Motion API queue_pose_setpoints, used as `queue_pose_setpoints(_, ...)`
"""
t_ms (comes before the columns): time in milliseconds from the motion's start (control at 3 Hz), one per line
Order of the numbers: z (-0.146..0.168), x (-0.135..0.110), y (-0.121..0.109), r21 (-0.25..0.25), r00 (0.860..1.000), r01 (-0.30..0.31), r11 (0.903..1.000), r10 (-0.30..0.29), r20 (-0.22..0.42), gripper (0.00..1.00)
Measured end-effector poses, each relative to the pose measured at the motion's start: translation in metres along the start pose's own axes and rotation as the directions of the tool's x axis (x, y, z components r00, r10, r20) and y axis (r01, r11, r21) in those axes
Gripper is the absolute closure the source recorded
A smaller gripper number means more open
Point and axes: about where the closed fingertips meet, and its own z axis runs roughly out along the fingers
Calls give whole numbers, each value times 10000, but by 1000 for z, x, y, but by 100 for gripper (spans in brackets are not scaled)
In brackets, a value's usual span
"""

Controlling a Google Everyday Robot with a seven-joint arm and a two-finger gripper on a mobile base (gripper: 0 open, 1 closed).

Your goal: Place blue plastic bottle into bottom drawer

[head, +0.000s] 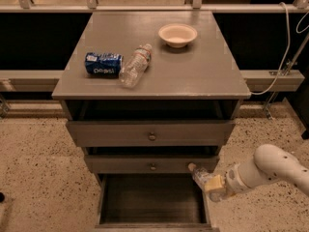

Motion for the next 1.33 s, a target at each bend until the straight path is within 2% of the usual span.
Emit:
queue_pose_setpoints(333, 37, 15, 12, -284, 9998, -78, 9996, 72, -210, 100)
queue_pose_setpoints(667, 70, 12, 22, -219, 9999, 99, 9997, -100, -62, 100)
queue_pose_setpoints(1000, 104, 6, 28, 127, 9985, 480, 9988, -476, -270, 100)
queue_pose_setpoints(1333, 104, 6, 28, 127, 9985, 480, 9988, -476, -270, 100)
